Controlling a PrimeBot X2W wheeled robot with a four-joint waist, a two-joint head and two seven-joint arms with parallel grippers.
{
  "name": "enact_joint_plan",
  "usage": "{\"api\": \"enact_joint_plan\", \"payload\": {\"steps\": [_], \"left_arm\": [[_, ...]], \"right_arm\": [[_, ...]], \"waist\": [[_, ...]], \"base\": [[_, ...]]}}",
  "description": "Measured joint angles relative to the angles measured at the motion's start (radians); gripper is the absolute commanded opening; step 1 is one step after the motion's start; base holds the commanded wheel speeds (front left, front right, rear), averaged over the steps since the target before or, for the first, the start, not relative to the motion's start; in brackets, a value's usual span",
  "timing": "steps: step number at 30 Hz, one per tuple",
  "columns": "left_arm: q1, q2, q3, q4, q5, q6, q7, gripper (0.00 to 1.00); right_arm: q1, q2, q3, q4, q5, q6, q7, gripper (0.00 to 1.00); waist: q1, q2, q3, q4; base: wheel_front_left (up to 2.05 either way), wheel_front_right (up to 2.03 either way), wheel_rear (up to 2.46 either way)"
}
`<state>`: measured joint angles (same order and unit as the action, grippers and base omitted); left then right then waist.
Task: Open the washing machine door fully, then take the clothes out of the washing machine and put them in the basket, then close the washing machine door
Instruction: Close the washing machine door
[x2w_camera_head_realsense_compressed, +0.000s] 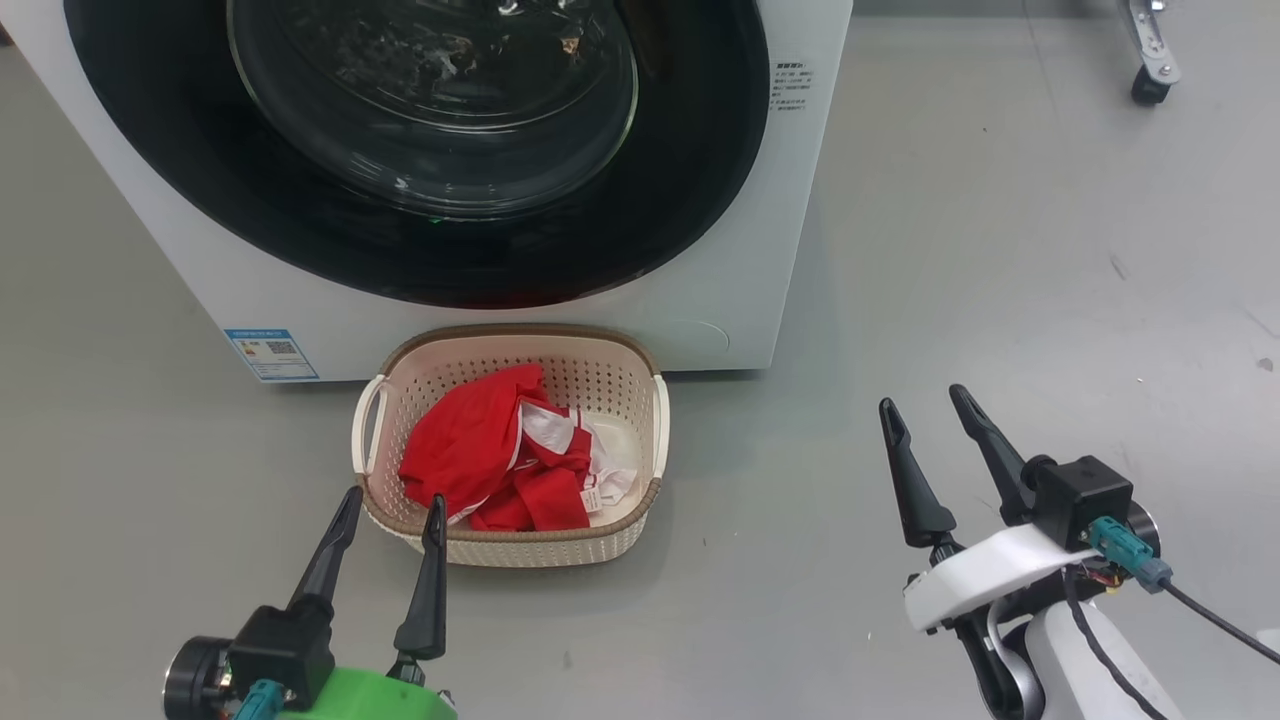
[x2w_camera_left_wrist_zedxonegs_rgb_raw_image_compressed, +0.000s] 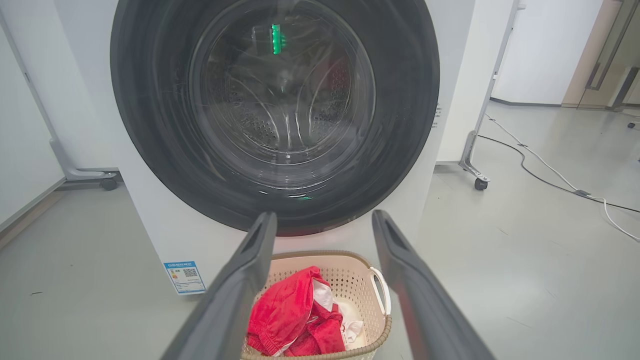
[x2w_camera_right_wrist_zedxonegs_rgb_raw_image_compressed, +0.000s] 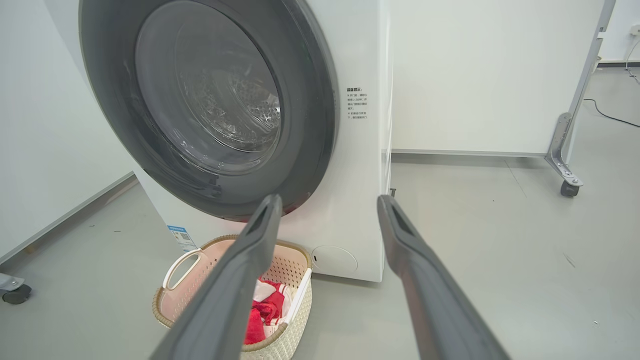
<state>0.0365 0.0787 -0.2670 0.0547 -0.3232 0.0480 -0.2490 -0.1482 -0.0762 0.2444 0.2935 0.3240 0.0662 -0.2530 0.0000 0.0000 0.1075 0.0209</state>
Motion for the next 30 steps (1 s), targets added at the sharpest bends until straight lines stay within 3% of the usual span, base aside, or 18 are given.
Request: {"api": "enact_joint_plan", "payload": {"steps": [14, 30], "left_arm": [[0.051, 0.0, 0.005, -0.023, -0.003, 0.017, 0.002, 1.0], [0.072, 0.0, 0.004, -0.049, -0.01, 0.022, 0.012, 1.0]], "right_arm": [[0.129, 0.007, -0.014, -0.095, -0.004, -0.043, 0.0, 1.0], [0.187, 0.01, -0.013, -0.15, -0.012, -0.051, 0.0, 1.0]], "waist": [[0.0, 0.0, -0.045, -0.041], [0.0, 0.0, -0.045, -0.051]], "base": [[0.0, 0.0, 0.0], [0.0, 0.0, 0.0]]}}
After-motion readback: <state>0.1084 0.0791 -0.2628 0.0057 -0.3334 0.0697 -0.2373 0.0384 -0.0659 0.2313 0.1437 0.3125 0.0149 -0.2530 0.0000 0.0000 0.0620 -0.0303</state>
